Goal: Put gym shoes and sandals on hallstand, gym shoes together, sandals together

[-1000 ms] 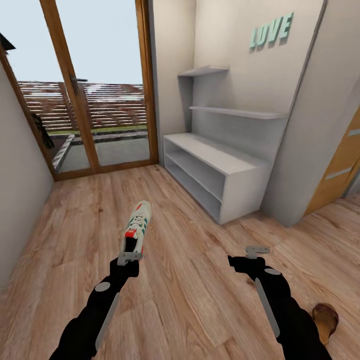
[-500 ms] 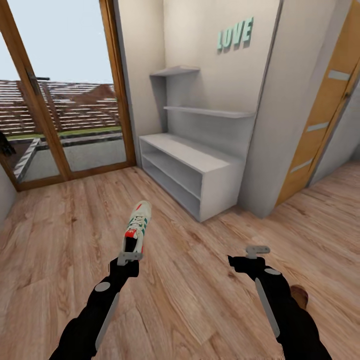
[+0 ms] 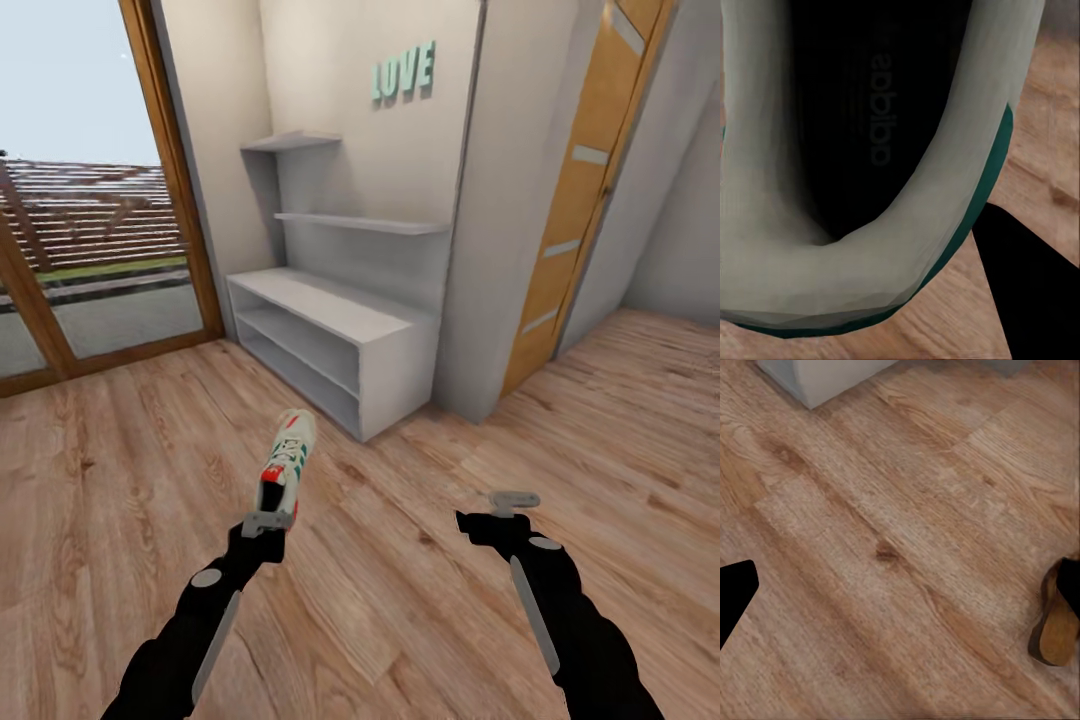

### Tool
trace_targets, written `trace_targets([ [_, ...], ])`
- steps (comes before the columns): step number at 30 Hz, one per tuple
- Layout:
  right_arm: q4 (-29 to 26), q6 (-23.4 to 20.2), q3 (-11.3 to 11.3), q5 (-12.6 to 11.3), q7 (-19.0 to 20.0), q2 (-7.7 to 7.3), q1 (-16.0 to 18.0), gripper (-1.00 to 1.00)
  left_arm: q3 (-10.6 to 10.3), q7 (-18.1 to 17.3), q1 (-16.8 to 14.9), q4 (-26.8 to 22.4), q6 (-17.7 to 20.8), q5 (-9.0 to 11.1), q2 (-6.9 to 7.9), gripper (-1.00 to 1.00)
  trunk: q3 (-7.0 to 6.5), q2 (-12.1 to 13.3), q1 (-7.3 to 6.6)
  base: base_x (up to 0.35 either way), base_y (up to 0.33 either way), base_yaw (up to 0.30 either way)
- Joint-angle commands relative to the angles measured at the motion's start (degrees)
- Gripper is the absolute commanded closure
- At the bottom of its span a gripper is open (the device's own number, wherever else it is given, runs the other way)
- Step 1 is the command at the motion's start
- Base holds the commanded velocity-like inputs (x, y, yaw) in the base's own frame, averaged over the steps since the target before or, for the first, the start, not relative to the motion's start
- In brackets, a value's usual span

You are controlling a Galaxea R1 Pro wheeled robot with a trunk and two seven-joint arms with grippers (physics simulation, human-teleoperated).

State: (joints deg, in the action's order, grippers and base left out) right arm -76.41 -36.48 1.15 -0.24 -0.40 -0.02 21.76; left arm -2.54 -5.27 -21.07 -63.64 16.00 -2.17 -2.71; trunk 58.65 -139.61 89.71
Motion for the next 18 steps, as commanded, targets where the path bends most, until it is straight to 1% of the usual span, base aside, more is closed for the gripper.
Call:
trace_targets([
  [1,-0.06,-0.28,0.00,-0.02,-0.04,0.00,0.03,-1.00,0.12,-3.50,-0.02,0.08,0.29,-0.41,0.13,1.00,0.05,-0.02,-0.01,0.000,0.000,-0.300],
  [2,-0.06,-0.27,0.00,-0.02,-0.04,0.00,0.03,-1.00,0.21,-8.90,-0.04,0.26,0.23,-0.51,0.35,1.00,0.05,-0.02,-0.01,0.000,0.000,-0.300],
  [3,-0.05,-0.28,0.00,-0.02,-0.04,0.00,0.03,-1.00,0.26,-12.22,-0.05,0.32,0.15,-0.59,0.53,1.00,0.05,-0.02,-0.01,0.000,0.000,-0.300],
  [4,-0.05,-0.27,0.00,-0.02,-0.04,-0.01,0.03,-1.00,0.29,-14.77,-0.04,0.34,0.09,-0.64,0.83,1.00,0.05,-0.02,-0.01,0.000,0.000,-0.300],
  [5,-0.05,-0.26,0.00,-0.02,-0.04,0.00,0.02,-1.00,0.31,-16.42,-0.05,0.36,0.06,-0.67,1.14,1.00,0.05,-0.02,-0.01,0.000,0.000,-0.300],
  [9,-0.05,-0.29,0.00,-0.02,-0.04,0.01,0.03,-1.00,0.28,-18.58,-0.04,0.39,0.01,-0.78,1.59,1.00,0.05,-0.02,-0.01,0.000,0.000,-0.300],
  [13,-0.05,-0.27,0.00,-0.02,-0.04,0.01,0.03,-1.00,0.26,-19.18,-0.04,0.39,-0.01,-0.81,1.71,1.00,0.05,-0.02,-0.01,0.007,0.000,-0.300],
  [16,-0.05,-0.26,0.00,-0.02,-0.04,0.01,0.03,-1.00,0.26,-19.28,-0.03,0.38,-0.01,-0.82,1.72,1.00,0.05,-0.02,-0.01,0.132,0.000,-0.300],
  [18,-0.05,-0.26,0.00,-0.02,-0.04,0.02,0.03,-1.00,0.26,-19.30,-0.02,0.38,0.00,-0.82,1.68,1.00,0.05,-0.02,-0.01,0.253,0.000,-0.297],
])
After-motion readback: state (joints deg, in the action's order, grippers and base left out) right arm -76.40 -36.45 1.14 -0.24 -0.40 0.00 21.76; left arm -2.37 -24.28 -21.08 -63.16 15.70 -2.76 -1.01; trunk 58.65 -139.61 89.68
